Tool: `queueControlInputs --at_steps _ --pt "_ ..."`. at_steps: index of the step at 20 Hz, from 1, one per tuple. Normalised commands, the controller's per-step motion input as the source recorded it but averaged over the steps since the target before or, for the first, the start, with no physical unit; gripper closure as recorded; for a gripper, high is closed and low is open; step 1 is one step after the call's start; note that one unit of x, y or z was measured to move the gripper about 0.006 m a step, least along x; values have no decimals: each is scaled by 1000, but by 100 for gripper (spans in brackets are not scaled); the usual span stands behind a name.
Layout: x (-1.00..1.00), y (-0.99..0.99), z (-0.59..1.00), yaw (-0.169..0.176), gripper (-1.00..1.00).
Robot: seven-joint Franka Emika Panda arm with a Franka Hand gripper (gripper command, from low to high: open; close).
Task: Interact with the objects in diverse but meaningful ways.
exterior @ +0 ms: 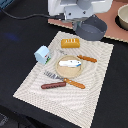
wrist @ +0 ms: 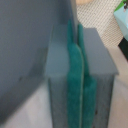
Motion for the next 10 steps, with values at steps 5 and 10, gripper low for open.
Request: queueControlInputs --at_steps 5,10 --pt "-938 -63 28 43 100" --pt "-975 -112 -4 21 100"
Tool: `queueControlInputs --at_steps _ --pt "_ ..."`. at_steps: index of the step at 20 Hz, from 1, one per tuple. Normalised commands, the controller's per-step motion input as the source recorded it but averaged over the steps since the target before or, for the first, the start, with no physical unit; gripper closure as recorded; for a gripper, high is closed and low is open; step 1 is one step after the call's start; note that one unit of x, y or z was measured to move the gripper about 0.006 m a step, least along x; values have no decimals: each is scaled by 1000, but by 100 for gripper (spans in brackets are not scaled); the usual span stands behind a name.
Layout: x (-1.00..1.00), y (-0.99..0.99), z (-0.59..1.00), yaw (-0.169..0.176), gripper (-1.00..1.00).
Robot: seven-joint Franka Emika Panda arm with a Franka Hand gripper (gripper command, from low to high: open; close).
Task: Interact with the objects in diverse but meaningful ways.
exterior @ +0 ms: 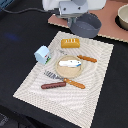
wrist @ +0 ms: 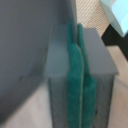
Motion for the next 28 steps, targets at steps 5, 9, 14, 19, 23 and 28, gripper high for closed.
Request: queueControlInputs --at_steps 5,9,14,19,23,28 --pt "-962 -239 -77 7 100" --pt "-931 -276 -79 7 100" --pt "-911 -301 -129 3 100" --pt "-878 -307 -323 3 100" --pt "-861 -286 -351 16 100" --pt "-862 -218 -254 41 100"
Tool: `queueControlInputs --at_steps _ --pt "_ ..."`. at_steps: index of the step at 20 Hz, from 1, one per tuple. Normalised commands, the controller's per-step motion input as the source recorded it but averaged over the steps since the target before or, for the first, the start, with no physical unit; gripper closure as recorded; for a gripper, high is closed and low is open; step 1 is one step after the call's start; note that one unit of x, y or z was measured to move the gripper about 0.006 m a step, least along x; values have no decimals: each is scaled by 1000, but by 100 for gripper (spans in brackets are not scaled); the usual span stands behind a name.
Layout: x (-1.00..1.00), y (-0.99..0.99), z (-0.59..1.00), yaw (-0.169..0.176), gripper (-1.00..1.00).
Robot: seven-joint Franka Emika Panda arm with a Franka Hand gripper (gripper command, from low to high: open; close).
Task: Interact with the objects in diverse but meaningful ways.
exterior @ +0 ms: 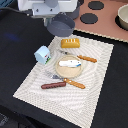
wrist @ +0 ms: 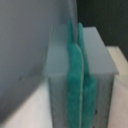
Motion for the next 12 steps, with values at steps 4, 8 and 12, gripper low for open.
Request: queueControlInputs --at_steps 4,8,12 --pt "-777 -85 -132 103 100" --pt "-744 -1 -53 136 100" --pt "-701 -8 -44 133 100"
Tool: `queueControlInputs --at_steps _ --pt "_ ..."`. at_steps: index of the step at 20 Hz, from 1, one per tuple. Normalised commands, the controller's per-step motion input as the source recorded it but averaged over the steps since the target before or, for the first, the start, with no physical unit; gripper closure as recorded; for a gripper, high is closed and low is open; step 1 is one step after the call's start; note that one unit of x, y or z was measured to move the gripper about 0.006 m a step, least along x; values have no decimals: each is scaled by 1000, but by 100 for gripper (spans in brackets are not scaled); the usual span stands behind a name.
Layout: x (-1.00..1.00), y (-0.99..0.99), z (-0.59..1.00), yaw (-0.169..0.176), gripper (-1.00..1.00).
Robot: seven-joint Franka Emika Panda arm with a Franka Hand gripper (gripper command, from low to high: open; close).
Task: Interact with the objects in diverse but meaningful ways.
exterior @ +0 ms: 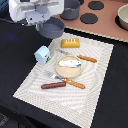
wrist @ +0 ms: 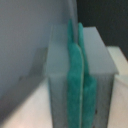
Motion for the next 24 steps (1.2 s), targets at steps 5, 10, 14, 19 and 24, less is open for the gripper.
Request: queueControlInputs --at_steps 5,10,14,19,24 --pt "-270 -60 -217 90 100" --pt "-80 -46 -377 52 100" --pt "-77 0 -392 48 100" --pt "-171 -10 -417 52 100" --pt "-191 -34 -385 39 100"
